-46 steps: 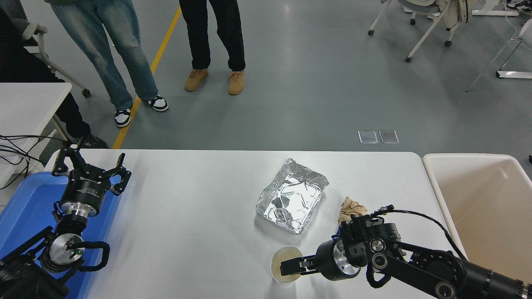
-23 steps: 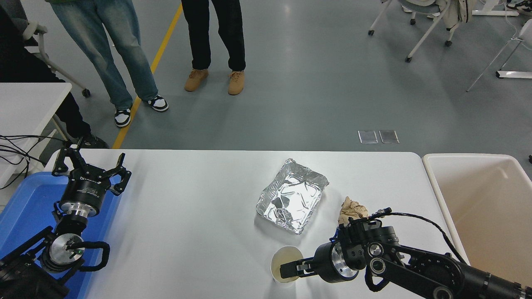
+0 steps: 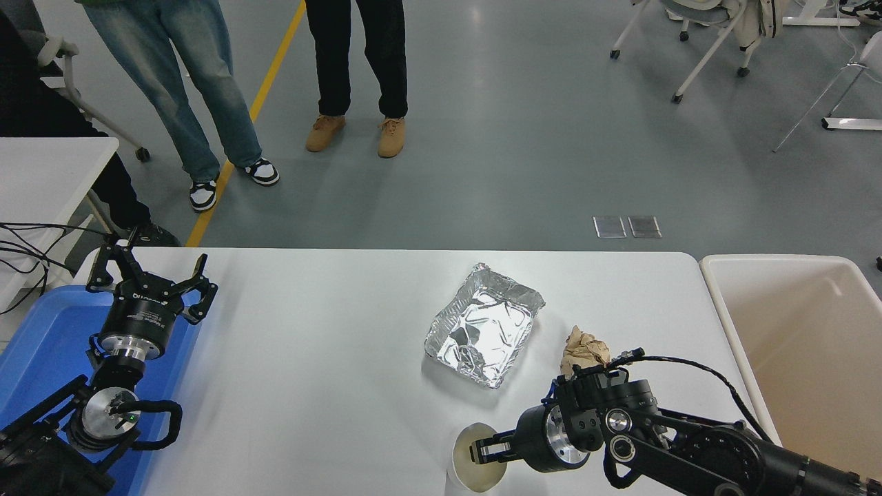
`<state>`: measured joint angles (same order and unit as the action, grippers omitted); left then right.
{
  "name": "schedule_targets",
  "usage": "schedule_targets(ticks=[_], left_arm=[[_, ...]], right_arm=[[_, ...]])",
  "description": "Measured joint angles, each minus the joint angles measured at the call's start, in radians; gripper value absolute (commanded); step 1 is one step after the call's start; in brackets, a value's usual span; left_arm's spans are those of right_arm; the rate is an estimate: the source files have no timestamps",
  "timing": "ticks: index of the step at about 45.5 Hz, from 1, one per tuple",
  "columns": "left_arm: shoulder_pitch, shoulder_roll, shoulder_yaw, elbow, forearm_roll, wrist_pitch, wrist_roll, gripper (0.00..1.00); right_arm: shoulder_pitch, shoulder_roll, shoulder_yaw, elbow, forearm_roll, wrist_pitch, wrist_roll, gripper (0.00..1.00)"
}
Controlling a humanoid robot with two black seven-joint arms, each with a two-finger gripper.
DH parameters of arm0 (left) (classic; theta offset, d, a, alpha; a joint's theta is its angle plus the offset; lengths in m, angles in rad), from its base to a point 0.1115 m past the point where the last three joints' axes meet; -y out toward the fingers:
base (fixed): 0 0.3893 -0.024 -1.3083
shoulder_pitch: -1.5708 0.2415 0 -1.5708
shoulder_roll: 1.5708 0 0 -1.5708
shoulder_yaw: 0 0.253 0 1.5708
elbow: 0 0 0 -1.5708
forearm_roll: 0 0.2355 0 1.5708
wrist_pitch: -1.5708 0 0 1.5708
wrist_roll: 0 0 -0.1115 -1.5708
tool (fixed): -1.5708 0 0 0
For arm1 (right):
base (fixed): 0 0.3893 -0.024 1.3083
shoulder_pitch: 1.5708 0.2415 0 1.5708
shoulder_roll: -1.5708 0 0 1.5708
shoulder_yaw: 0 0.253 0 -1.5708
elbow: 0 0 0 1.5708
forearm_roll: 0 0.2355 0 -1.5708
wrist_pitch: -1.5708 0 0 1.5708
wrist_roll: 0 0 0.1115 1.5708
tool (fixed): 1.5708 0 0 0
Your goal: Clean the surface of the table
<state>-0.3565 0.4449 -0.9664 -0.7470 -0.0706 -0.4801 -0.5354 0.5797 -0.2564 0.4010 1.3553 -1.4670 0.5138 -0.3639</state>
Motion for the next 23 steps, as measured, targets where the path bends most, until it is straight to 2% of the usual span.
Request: schedule_targets(ticks=[2, 3, 14, 23], left_arm=[[0.000, 0.000, 0.000, 0.000, 0.000, 0.000, 0.000, 0.99], [0.000, 0.000, 0.000, 0.000, 0.000, 0.000, 0.000, 0.99], [0.000, 0.000, 0.000, 0.000, 0.000, 0.000, 0.000, 0.99], [0.000, 0.000, 0.000, 0.000, 0.000, 0.000, 0.000, 0.99]], right_arm=[[0.002, 0.000, 0.000, 0.000, 0.000, 0.001, 0.001, 0.06], [0.003, 0.000, 0.000, 0.000, 0.000, 0.001, 0.001, 0.00], [0.013, -0.001, 0.002, 0.004, 0.002, 0.012, 0.002, 0.00], [0.029, -0.036, 0.002, 0.031, 0.011, 0.071, -0.003, 0.00]])
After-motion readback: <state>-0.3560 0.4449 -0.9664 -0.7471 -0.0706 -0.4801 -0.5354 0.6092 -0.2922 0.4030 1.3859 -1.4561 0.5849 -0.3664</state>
